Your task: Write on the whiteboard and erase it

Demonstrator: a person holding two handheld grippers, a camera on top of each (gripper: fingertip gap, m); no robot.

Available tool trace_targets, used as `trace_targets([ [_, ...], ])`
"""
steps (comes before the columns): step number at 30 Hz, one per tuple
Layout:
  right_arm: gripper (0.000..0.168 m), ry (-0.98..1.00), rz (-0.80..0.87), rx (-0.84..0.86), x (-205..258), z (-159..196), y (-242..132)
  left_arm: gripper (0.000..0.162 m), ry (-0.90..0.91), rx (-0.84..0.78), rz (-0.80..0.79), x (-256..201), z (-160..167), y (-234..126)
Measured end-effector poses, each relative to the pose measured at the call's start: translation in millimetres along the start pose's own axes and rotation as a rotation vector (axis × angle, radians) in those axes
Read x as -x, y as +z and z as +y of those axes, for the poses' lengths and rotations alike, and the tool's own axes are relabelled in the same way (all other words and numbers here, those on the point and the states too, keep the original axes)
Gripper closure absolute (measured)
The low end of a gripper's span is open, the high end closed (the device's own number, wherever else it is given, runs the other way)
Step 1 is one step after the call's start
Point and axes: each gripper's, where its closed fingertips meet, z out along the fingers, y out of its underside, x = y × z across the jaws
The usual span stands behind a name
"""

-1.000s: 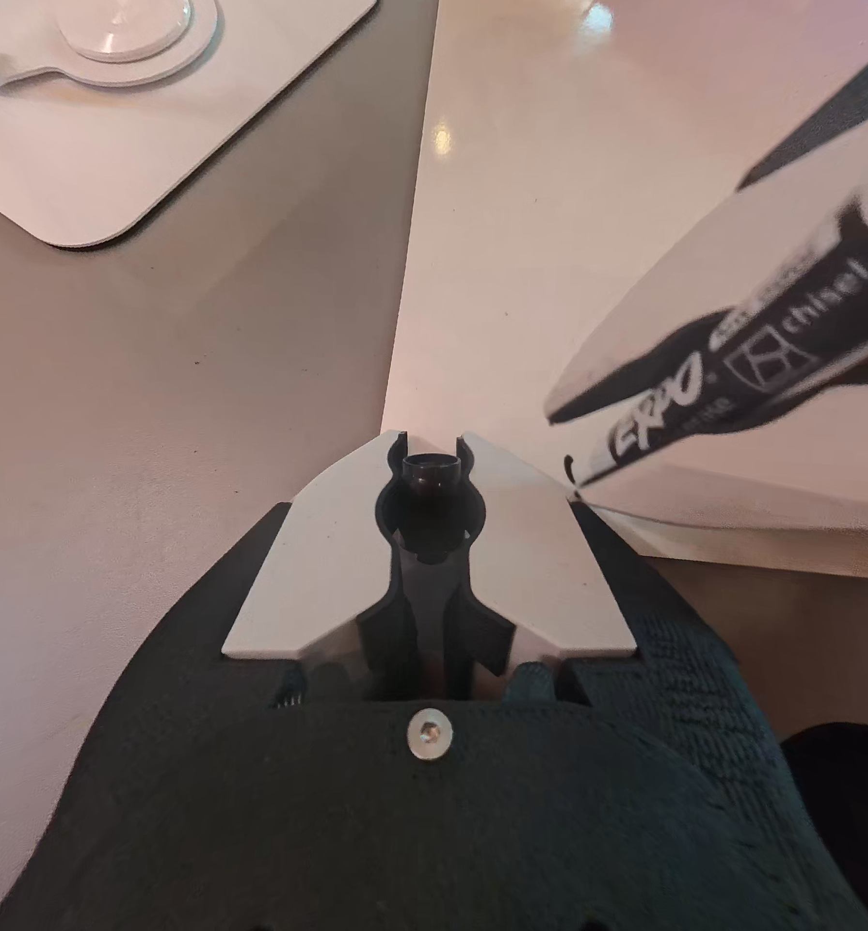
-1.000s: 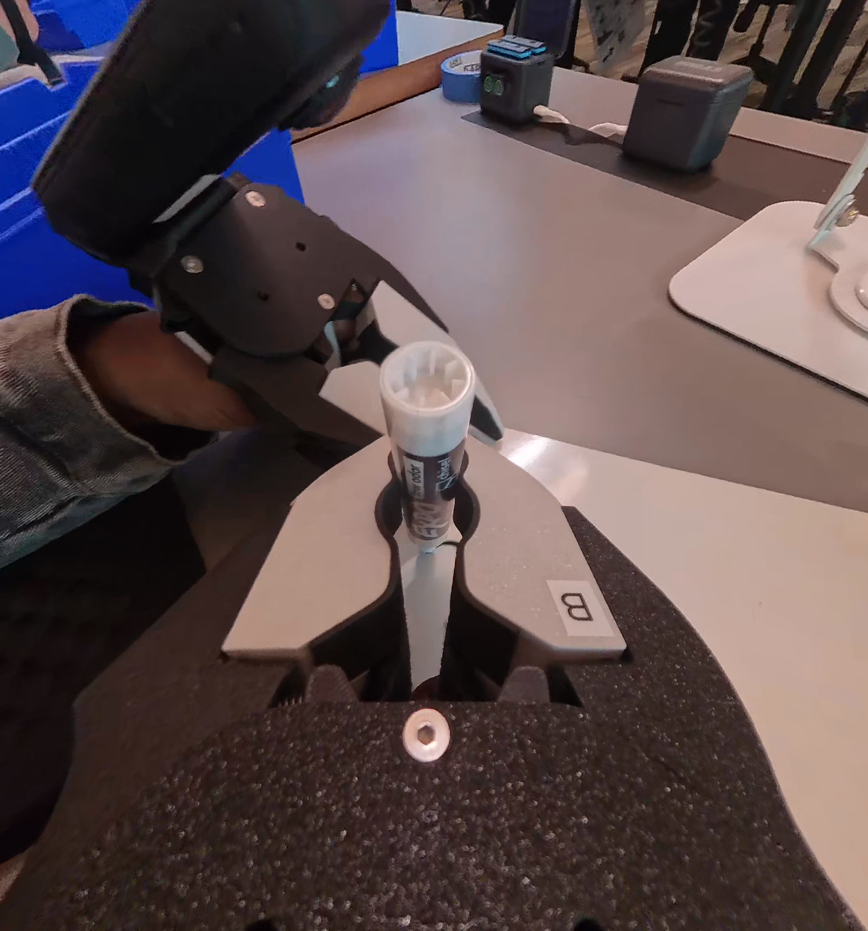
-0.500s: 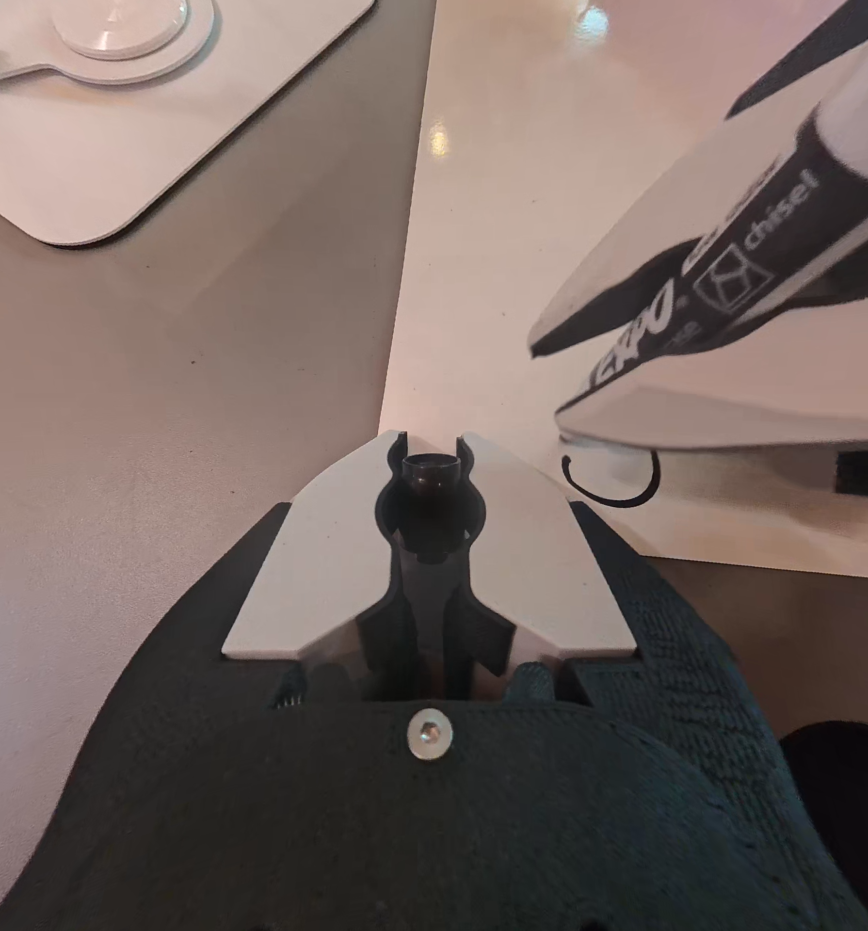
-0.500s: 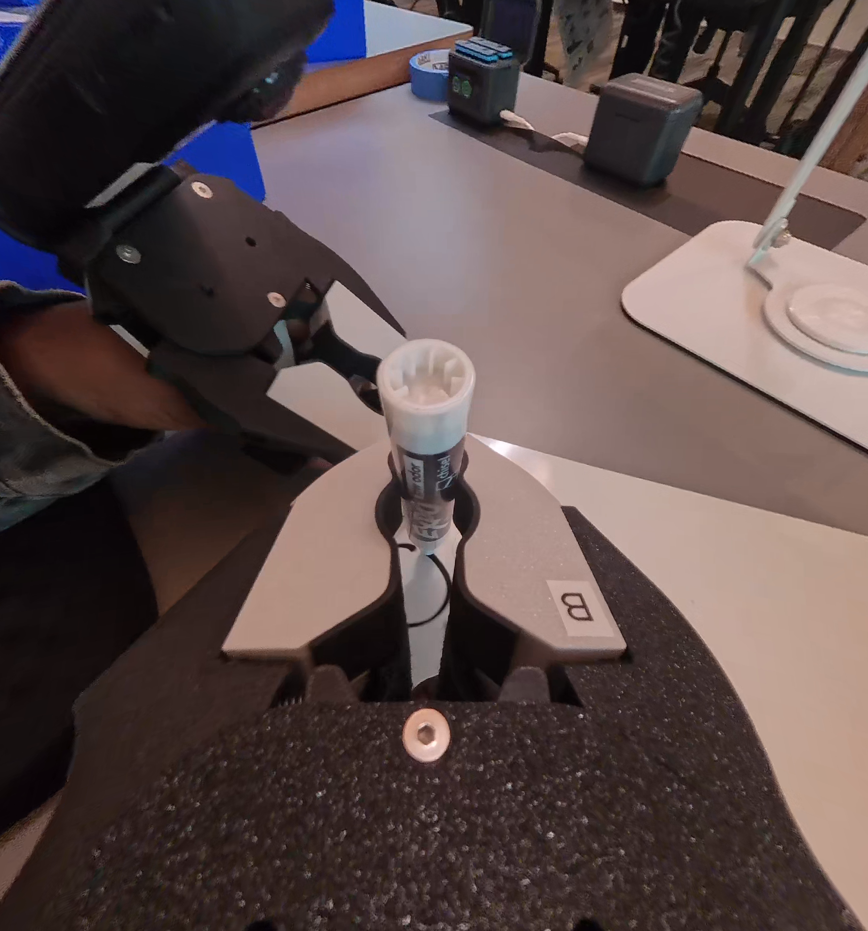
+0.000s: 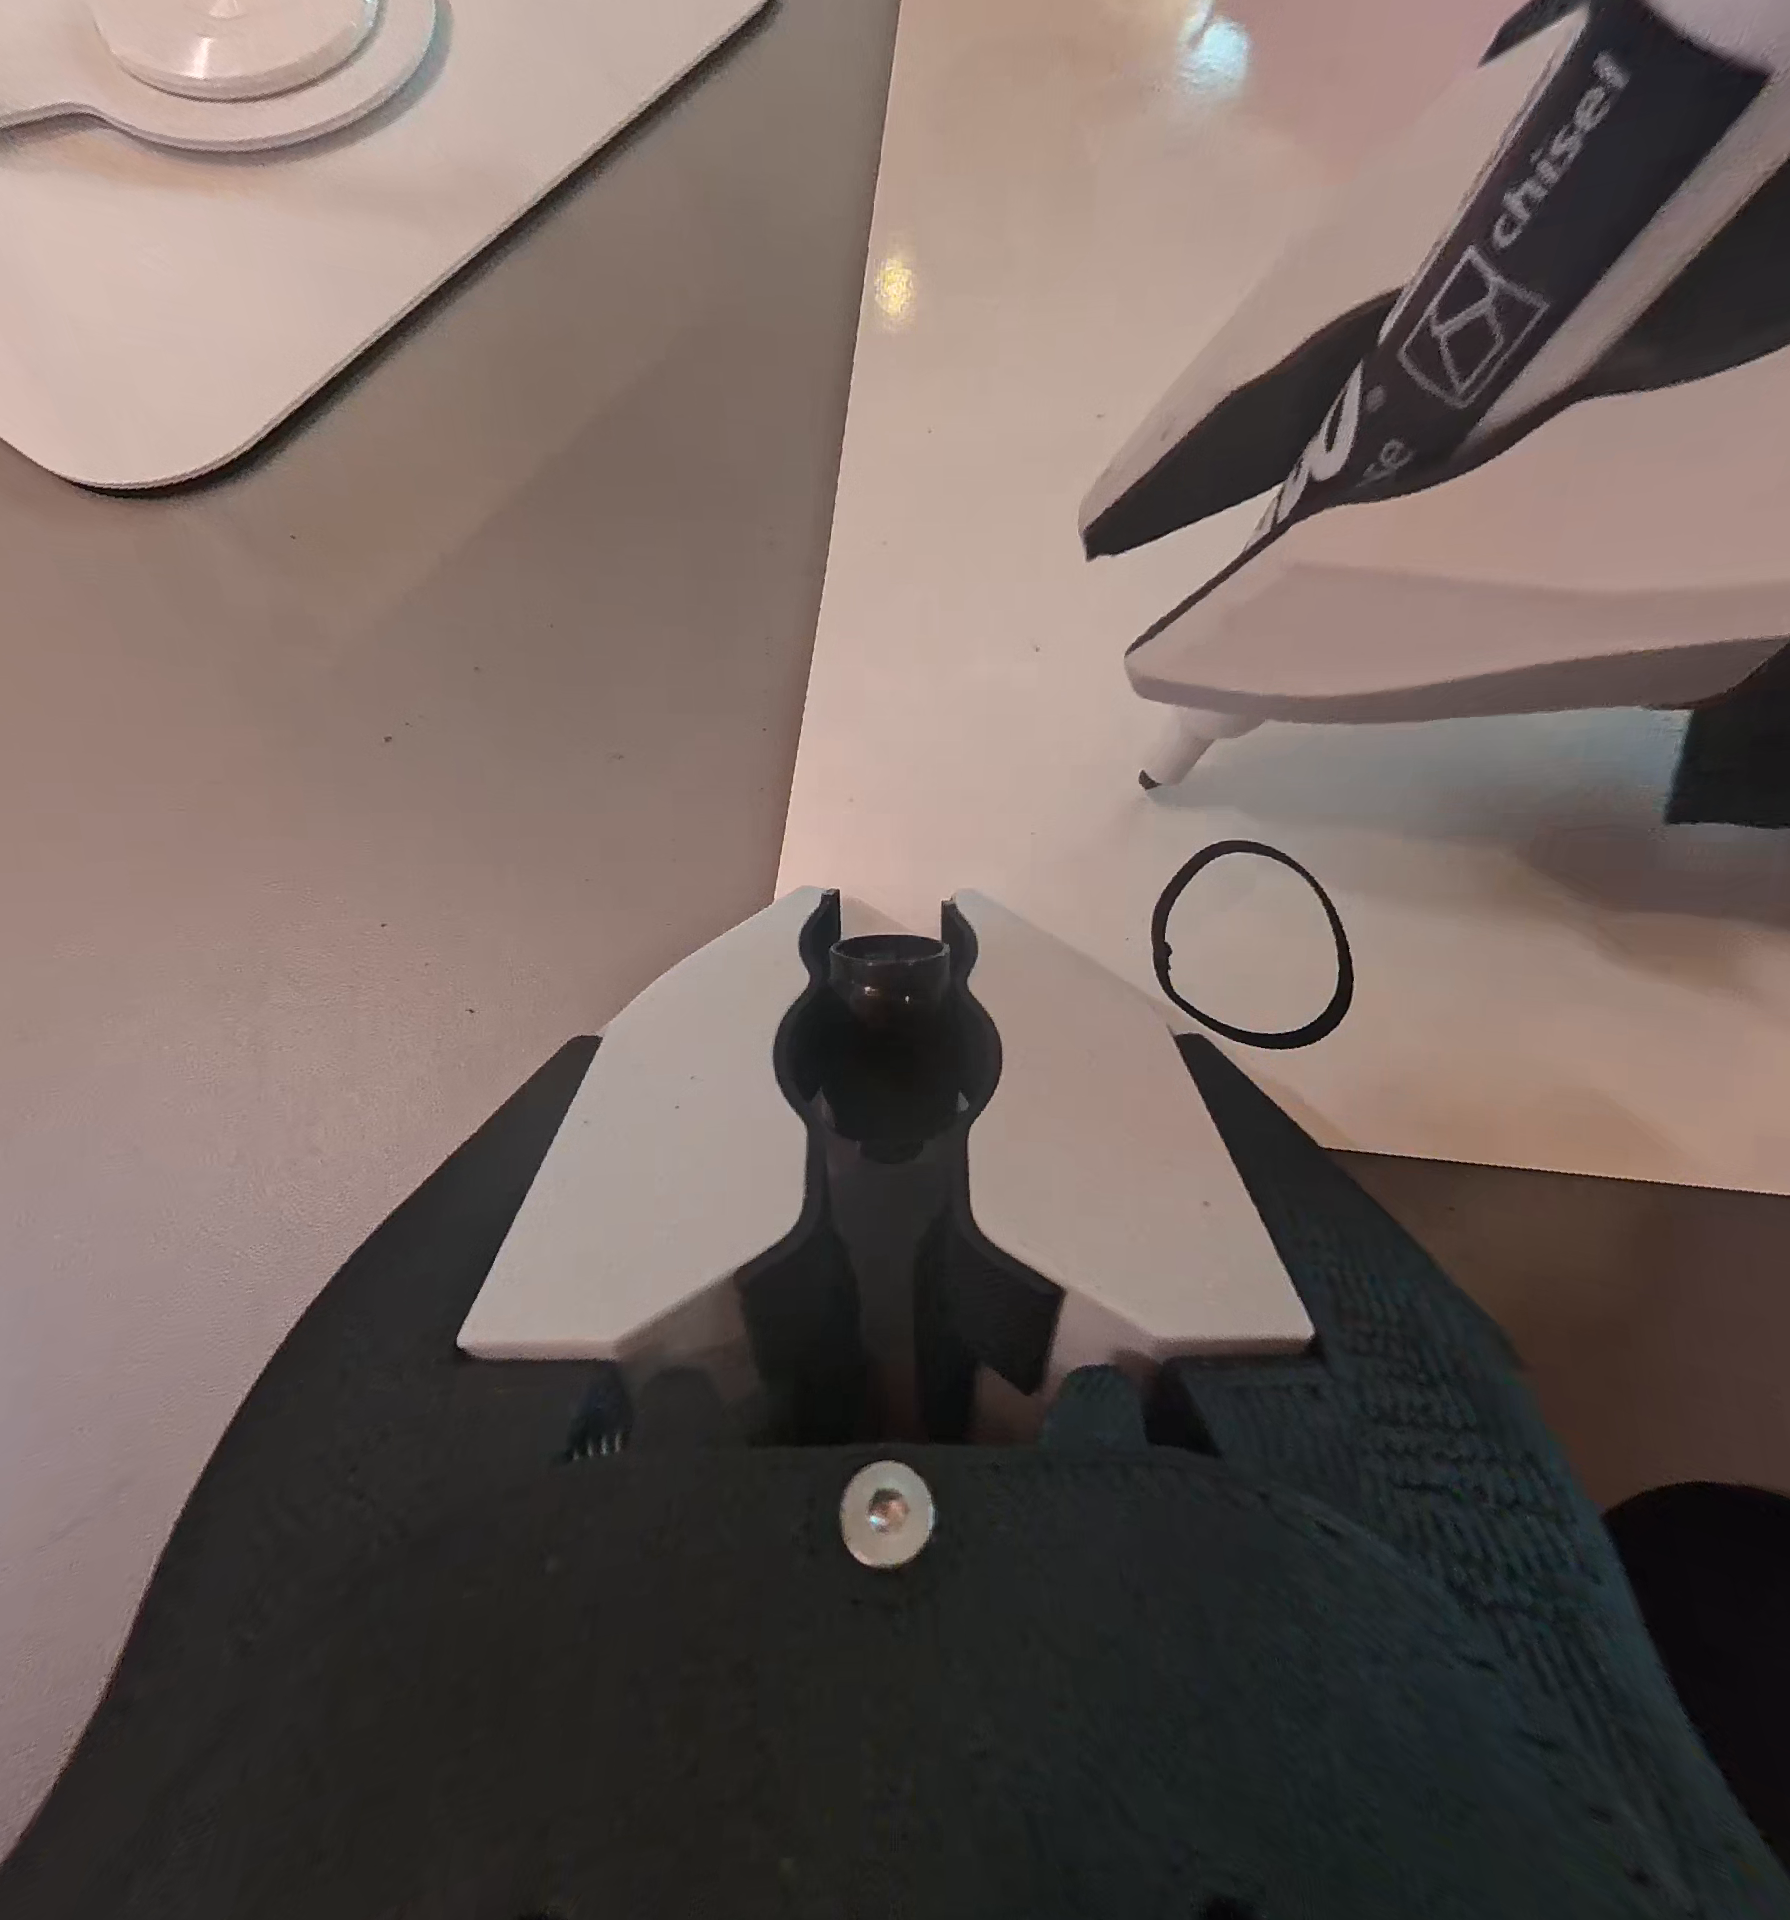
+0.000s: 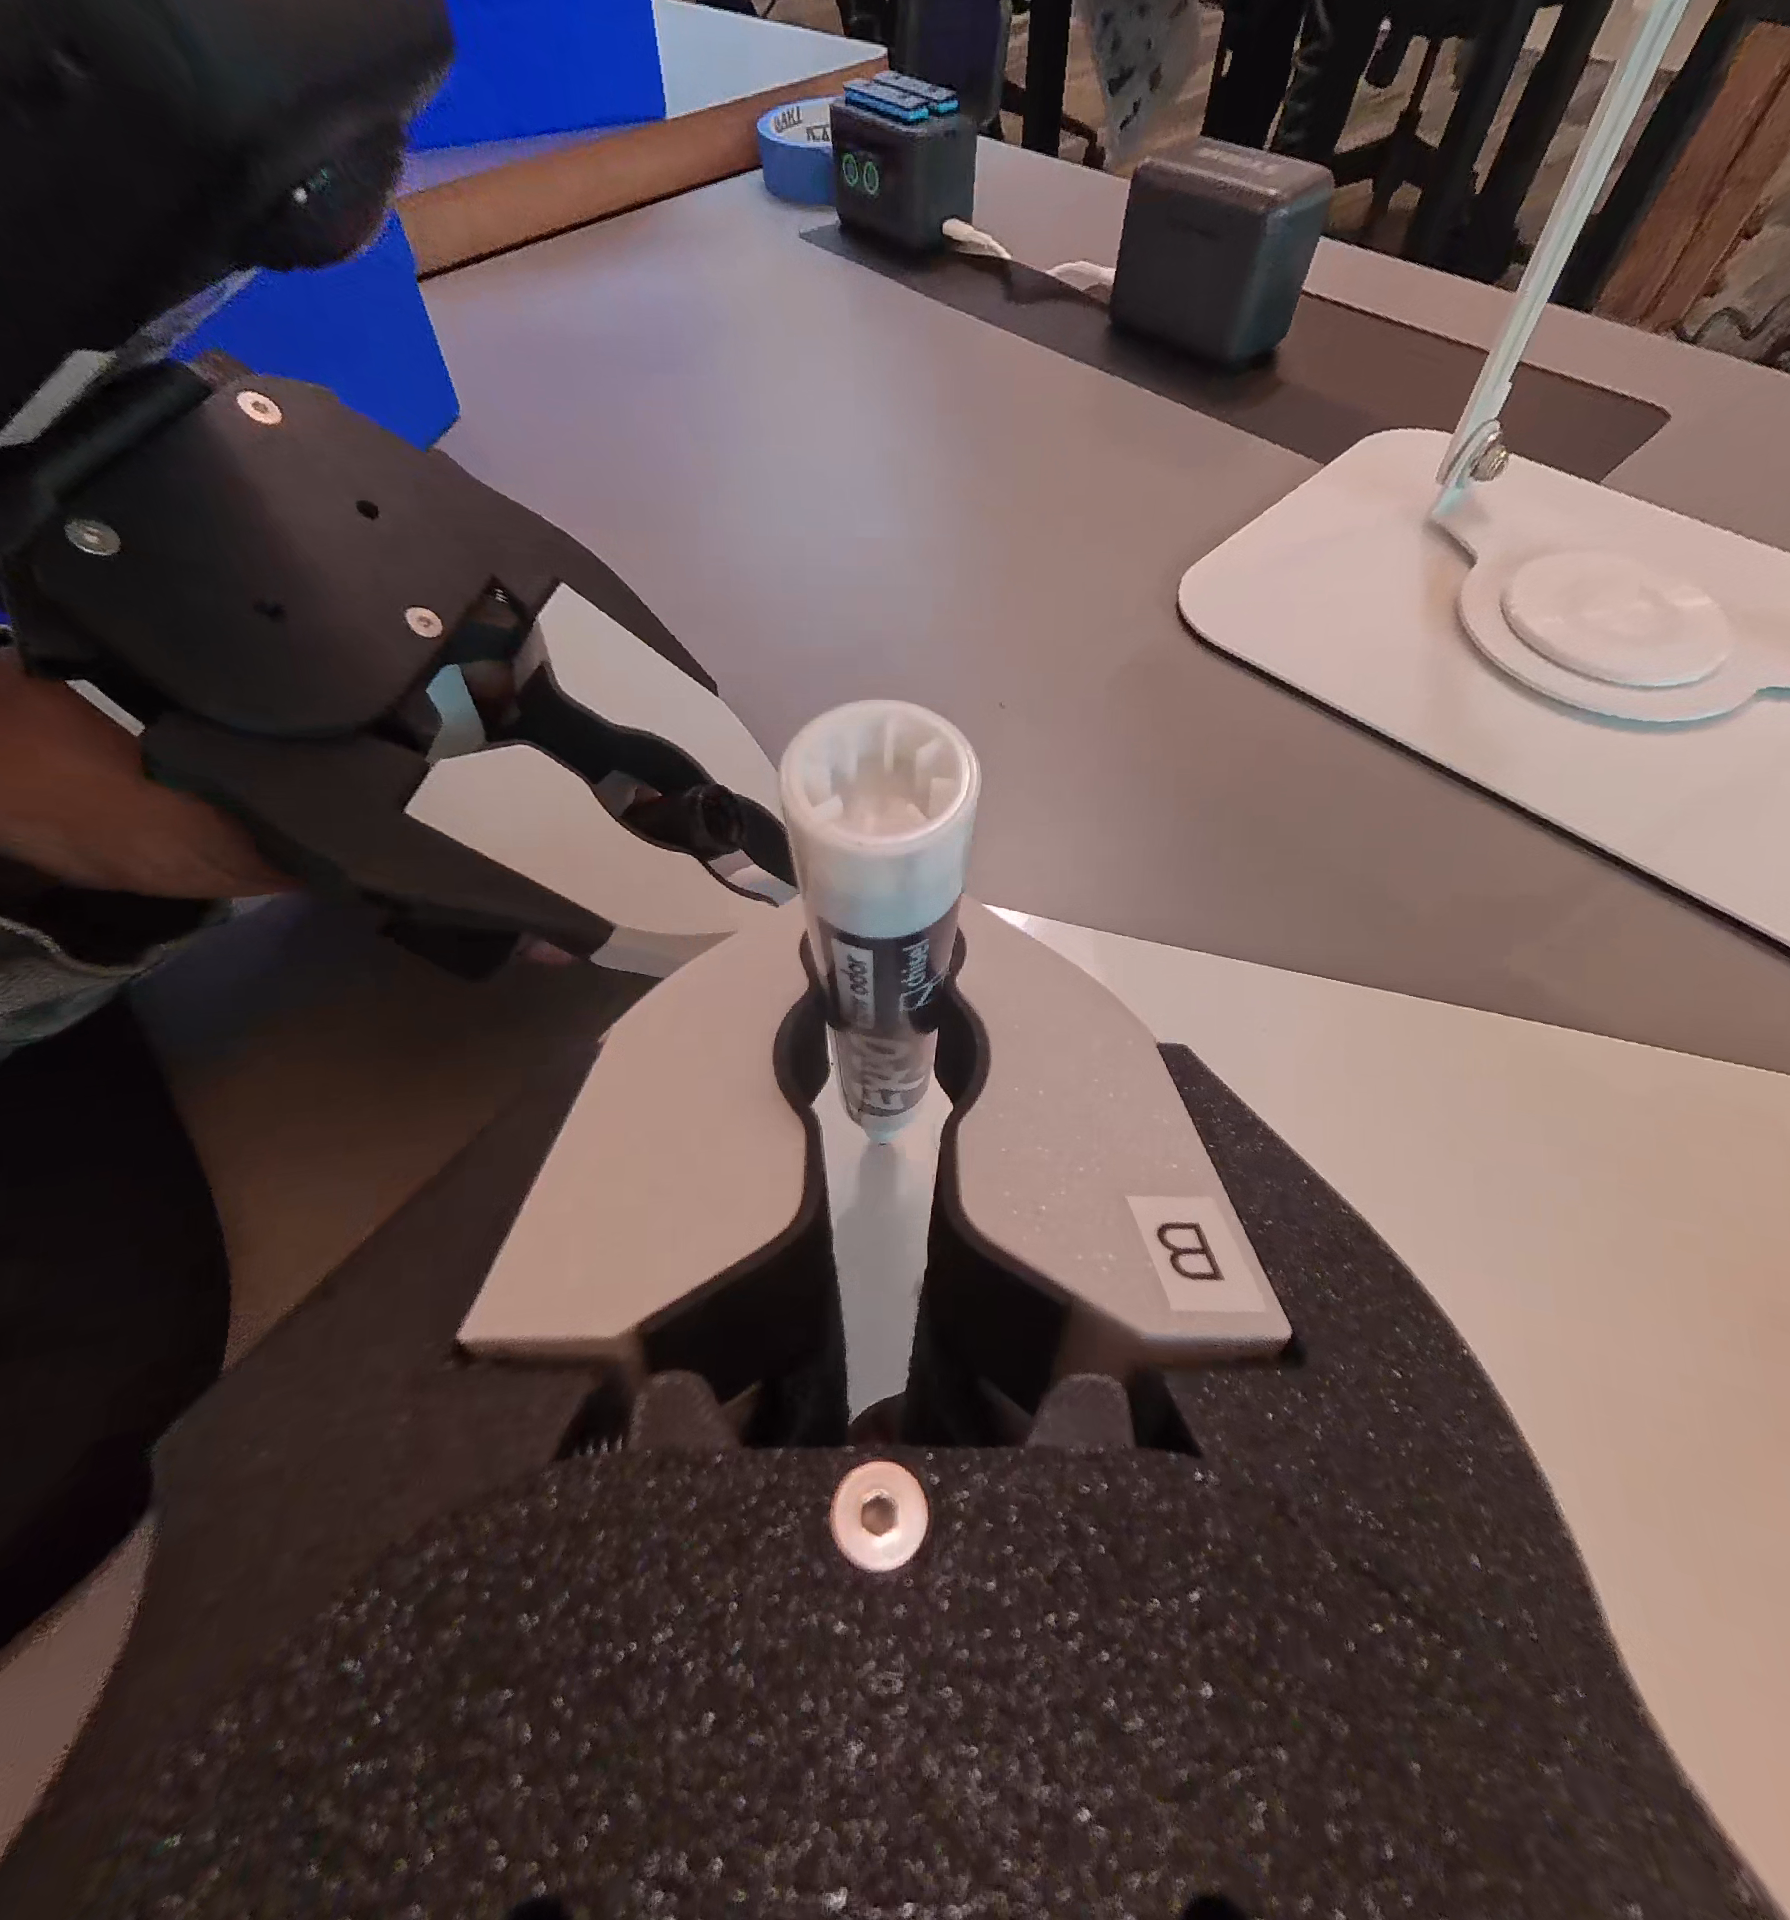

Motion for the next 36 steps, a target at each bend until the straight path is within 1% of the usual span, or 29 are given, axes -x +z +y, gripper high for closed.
trace_targets([
  [4,0.152,0.002,0.012,0.012,-1.0,4.1,-4.3,0.142,0.002,0.002,0.001,-0.8,-0.4,-0.2],
  [11,0.152,0.017,0.032,0.021,6.5,15.2,-27.3,0.142,0.002,0.003,0.005,-1.2,-0.2,0.0],
  [14,0.152,0.011,0.036,0.022,7.2,16.2,-29.0,0.142,0.004,0.003,0.005,-1.5,-0.3,0.1],
  [21,0.152,0.022,0.138,0.039,-30.9,20.6,-39.5,0.142,0.004,0.000,0.007,-1.3,0.0,-0.2],
  [23,0.152,0.043,0.139,0.036,-36.0,21.2,-41.2,0.142,0.006,0.000,0.008,-1.5,0.0,-0.3],
  [27,0.152,0.030,0.139,0.037,-34.6,19.2,-37.5,0.142,0.005,0.000,0.009,-1.5,0.0,0.1],
  [36,0.152,0.032,0.115,0.038,-42.2,8.8,-8.8,0.142,0.006,-0.002,0.013,-1.9,0.1,0.1],
])
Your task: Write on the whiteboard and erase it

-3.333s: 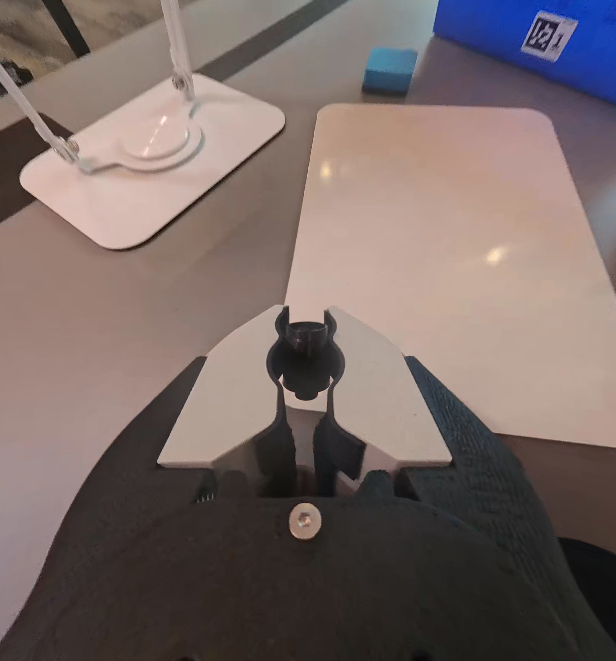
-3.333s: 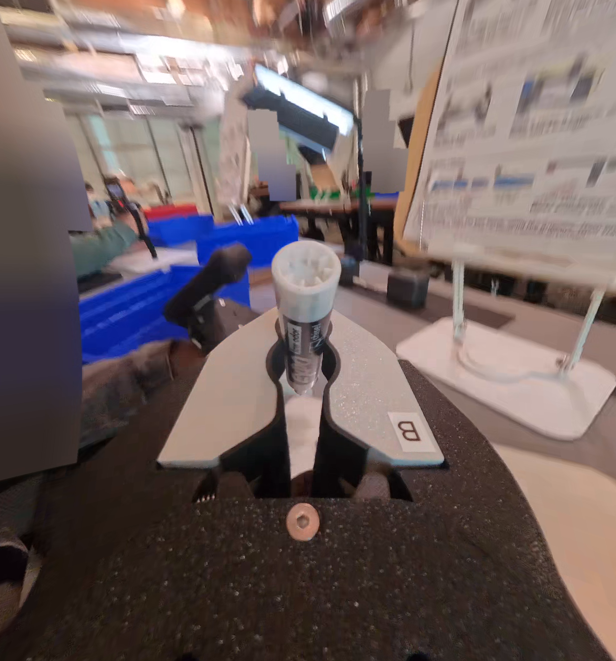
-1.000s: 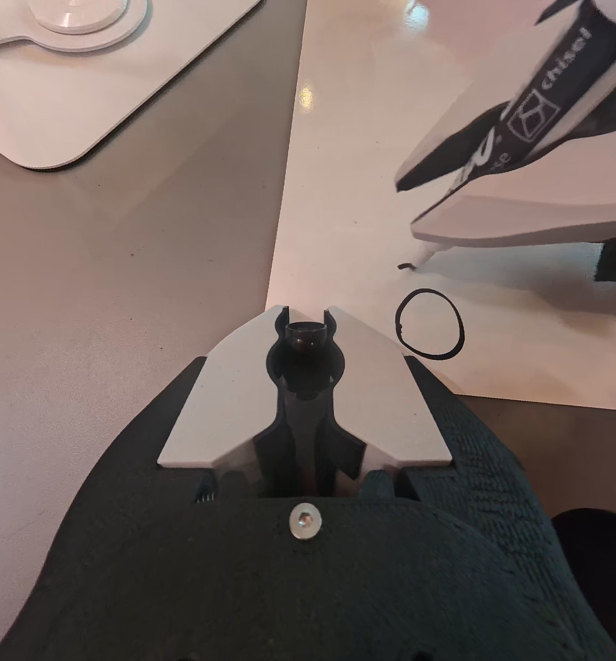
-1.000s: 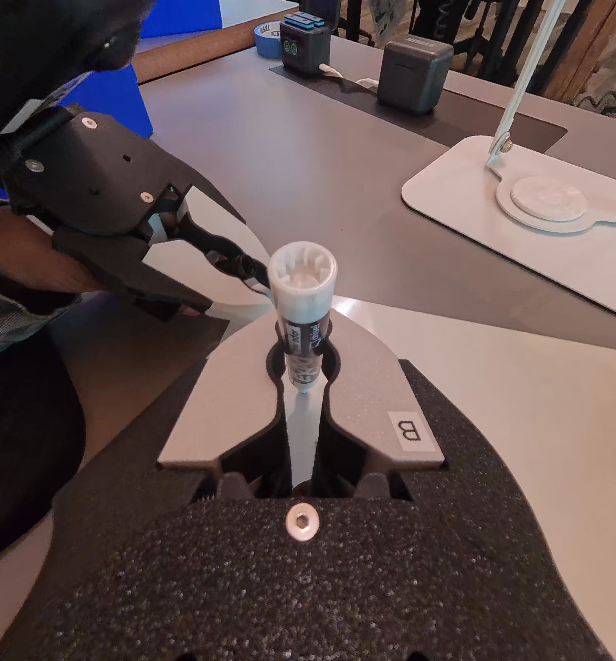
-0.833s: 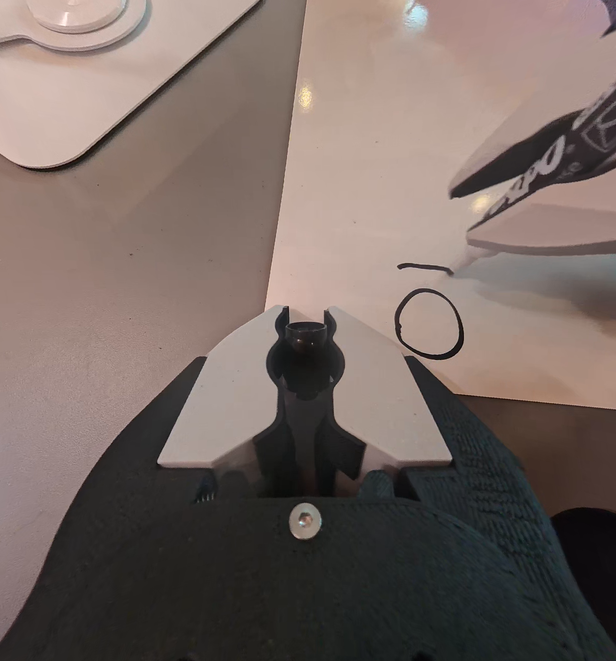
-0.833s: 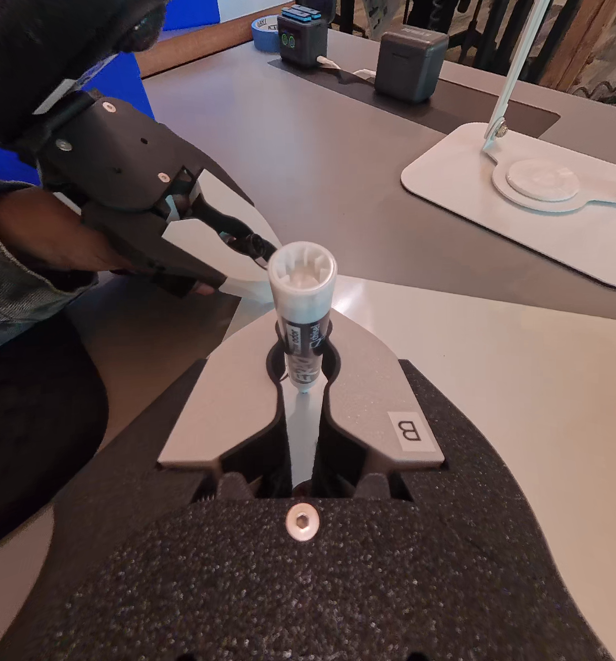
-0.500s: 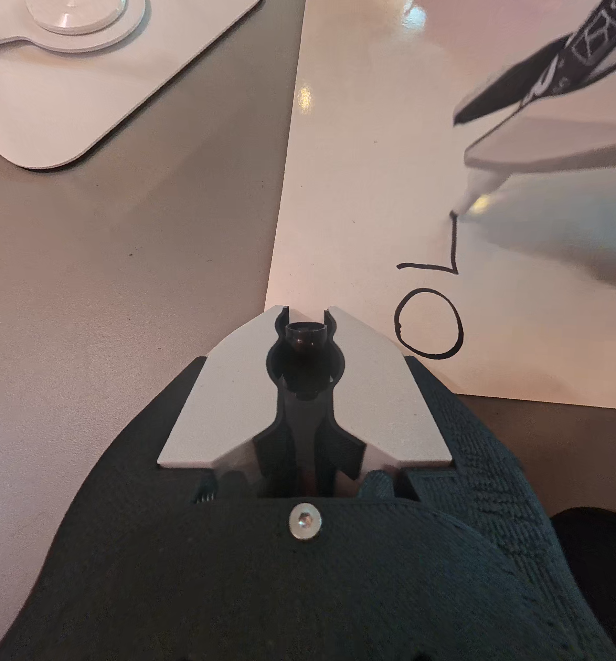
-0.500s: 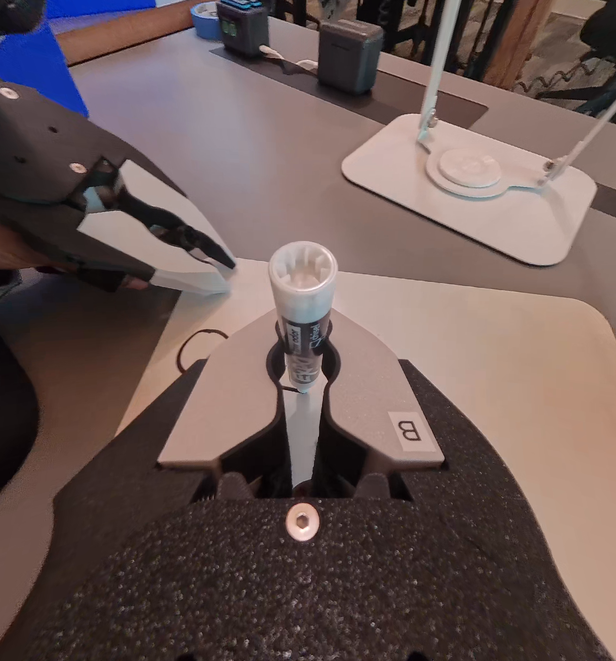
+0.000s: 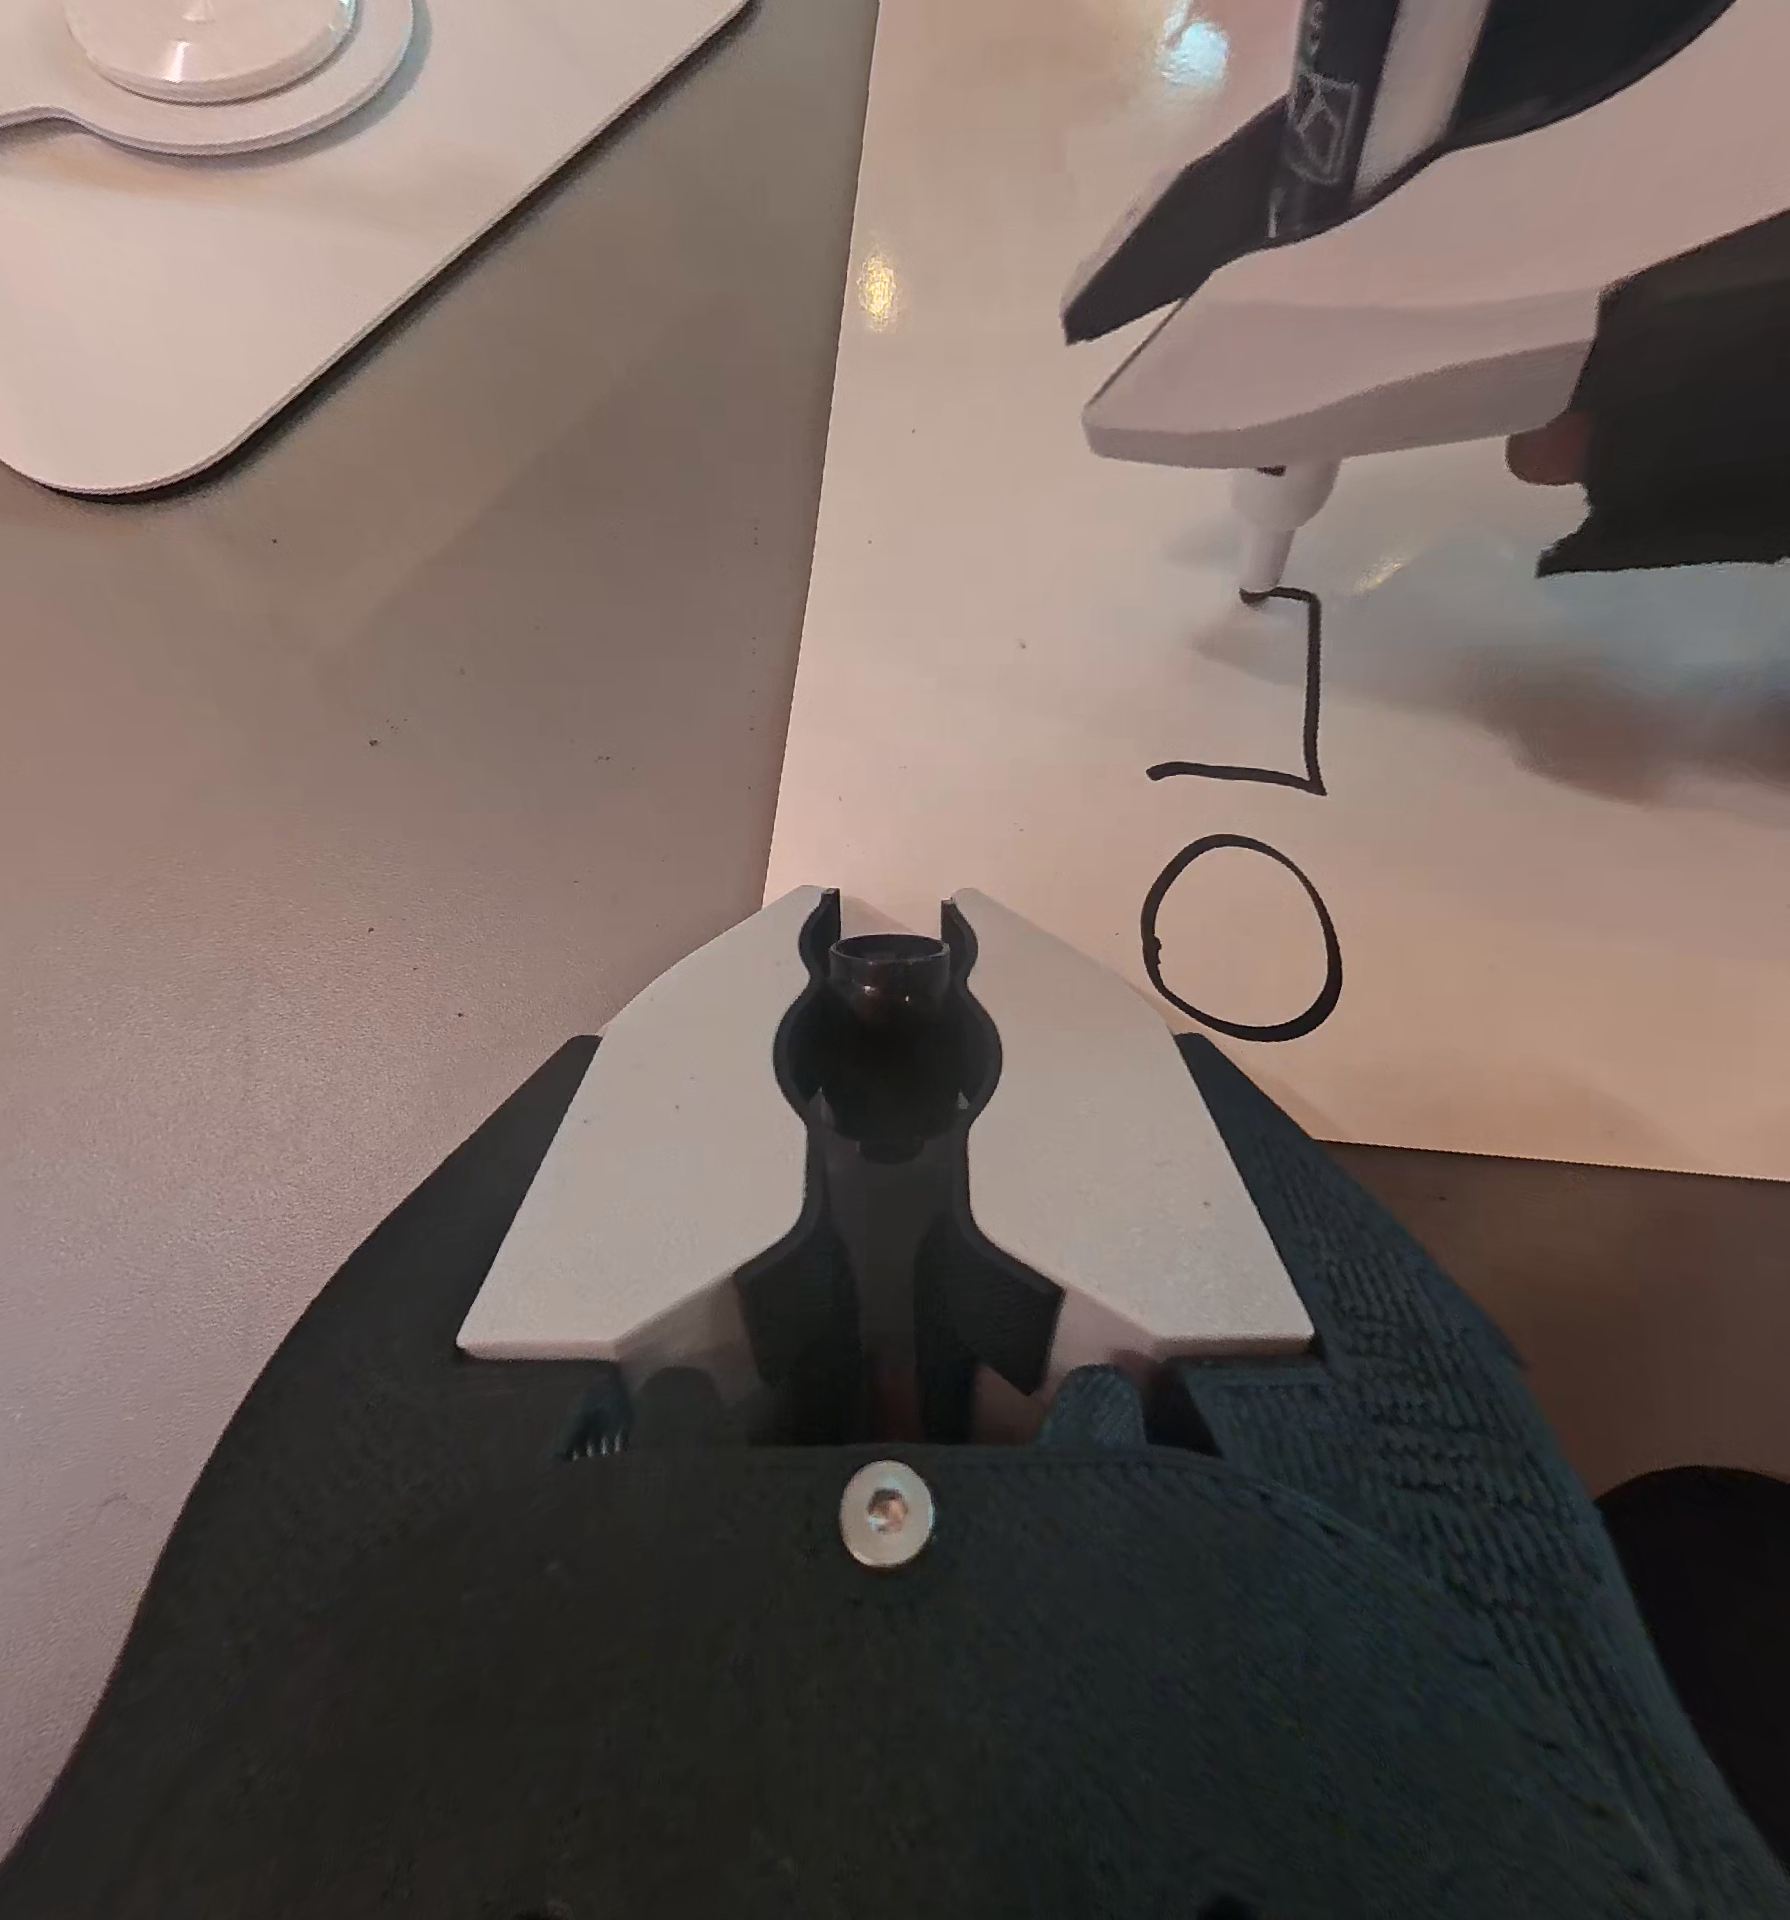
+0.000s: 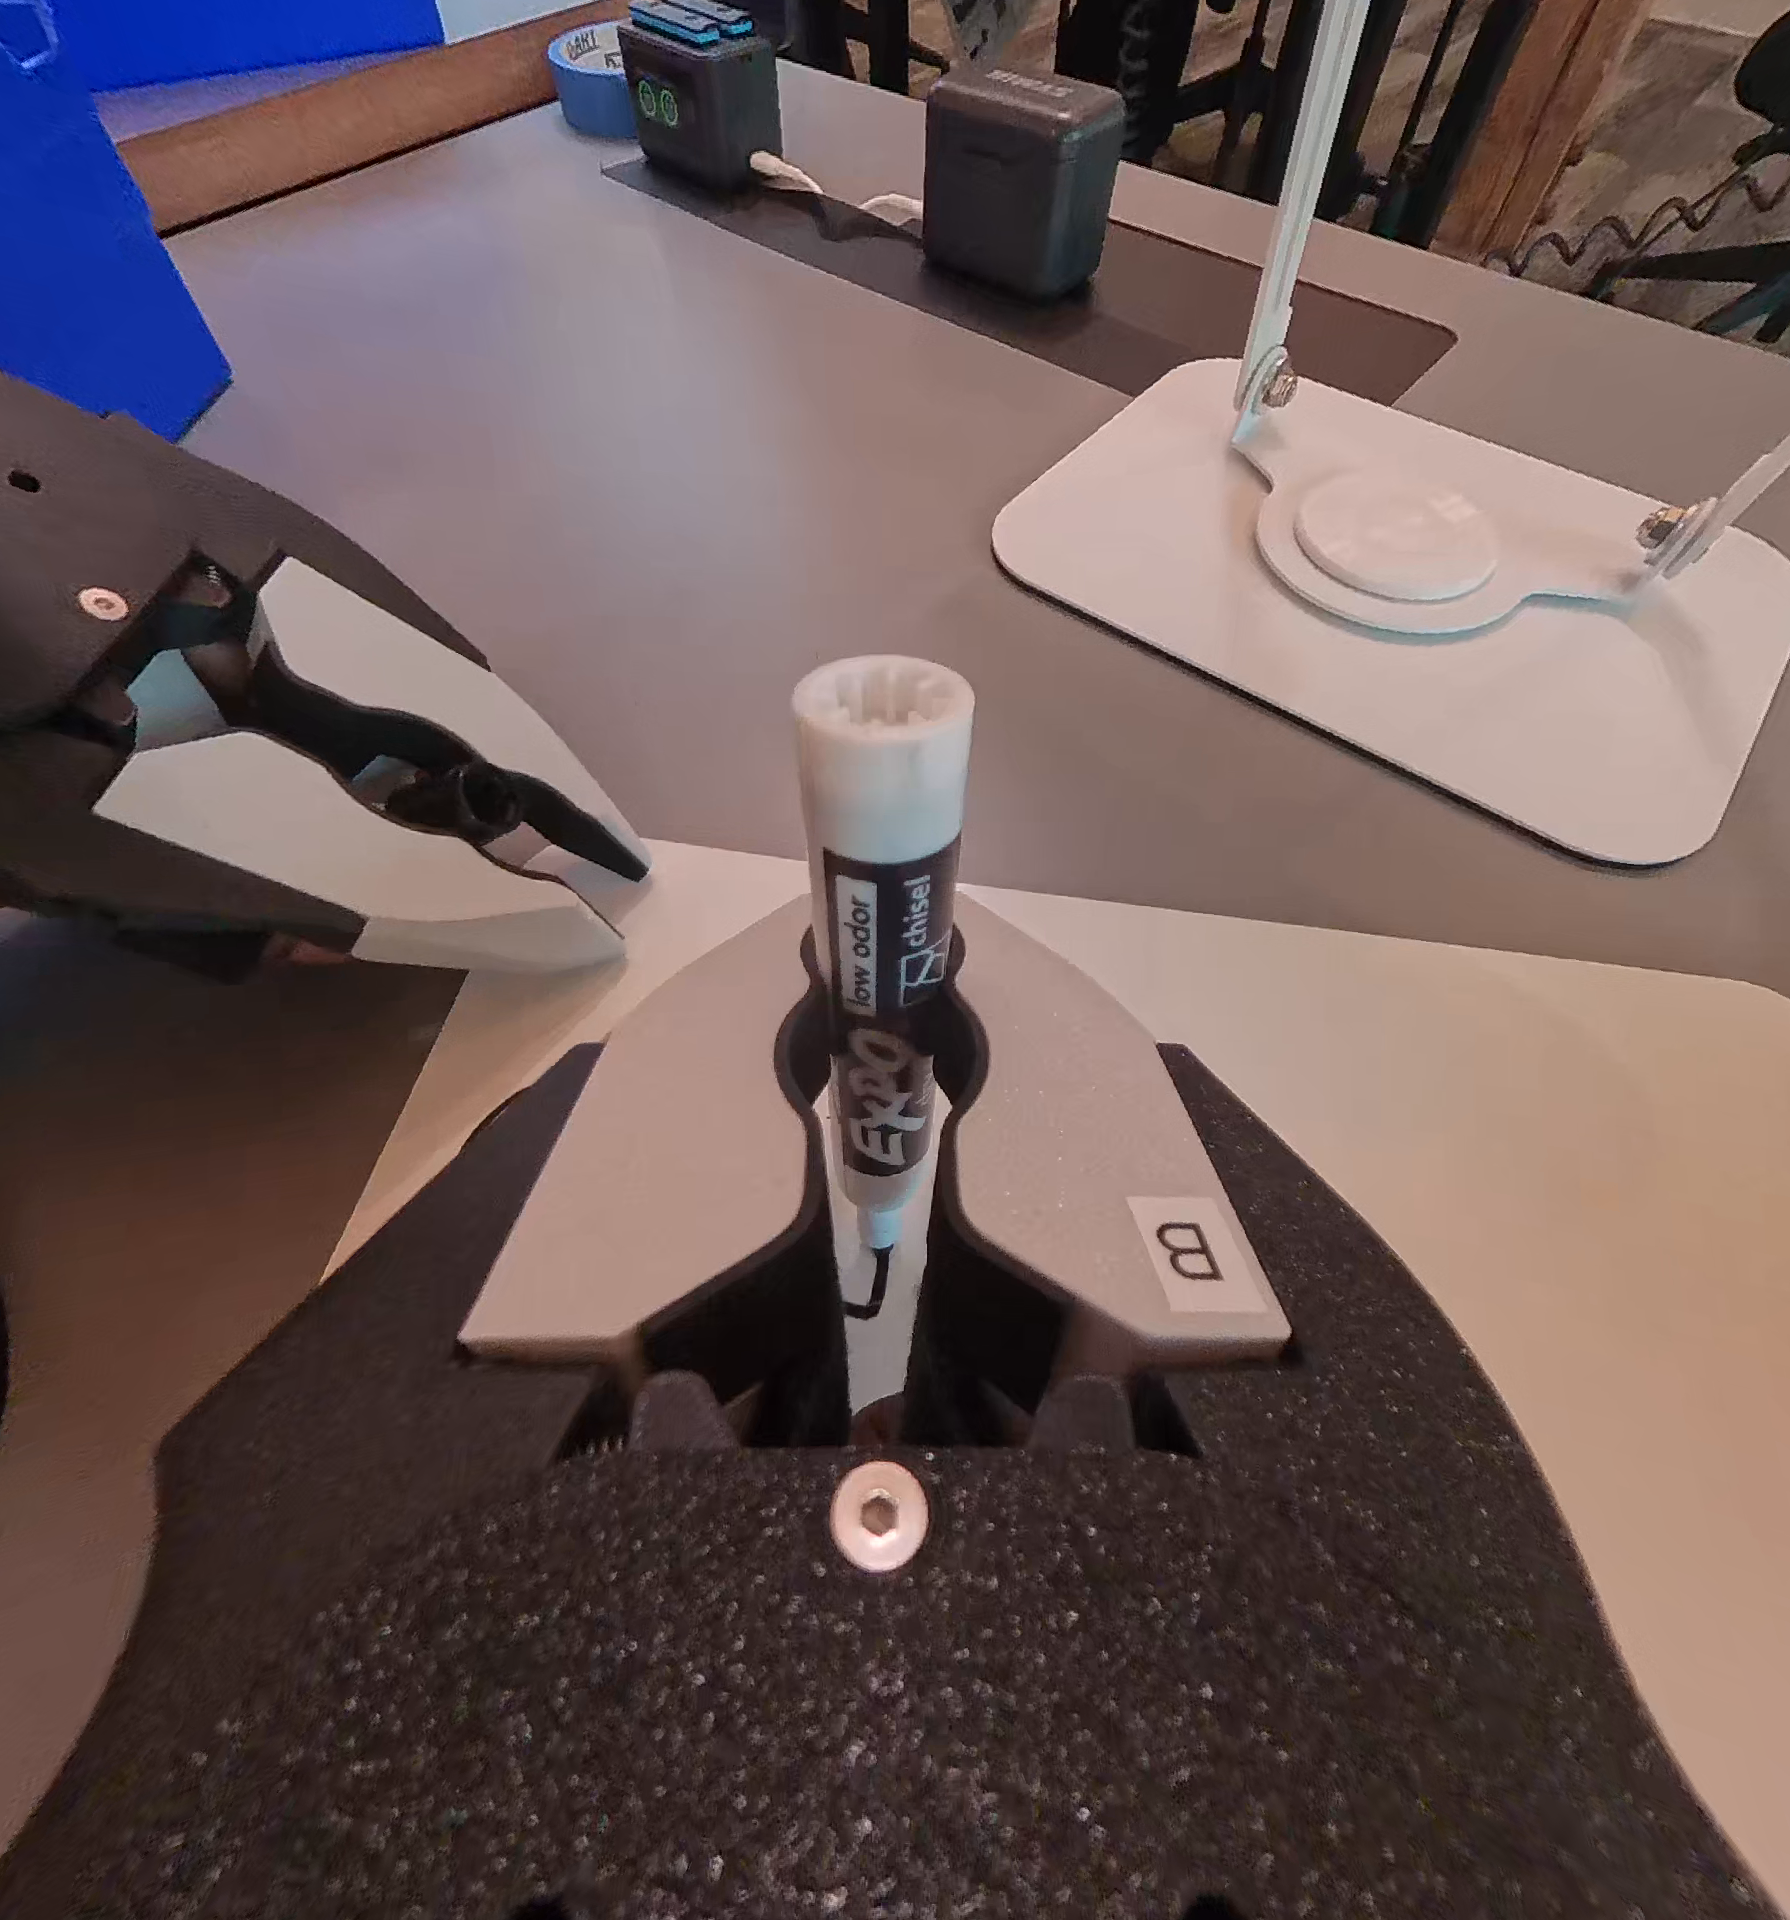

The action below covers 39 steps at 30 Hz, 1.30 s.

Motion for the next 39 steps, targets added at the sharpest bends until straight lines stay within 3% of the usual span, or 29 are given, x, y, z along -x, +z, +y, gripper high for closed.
trace_targets([
  [17,0.152,0.027,0.005,-0.028,-7.5,-10.6,17.5,0.142,0.003,0.002,0.005,-1.4,0.1,-0.3],
  [33,0.152,0.011,-0.102,-0.051,42.6,-16.5,27.1,0.142,0.004,0.001,0.007,-1.6,-0.1,-0.1],
  [39,0.152,0.102,-0.135,-0.130,15.2,-37.8,-1.0,0.142,0.005,0.002,0.010,-2.0,-0.2,-0.2],
])
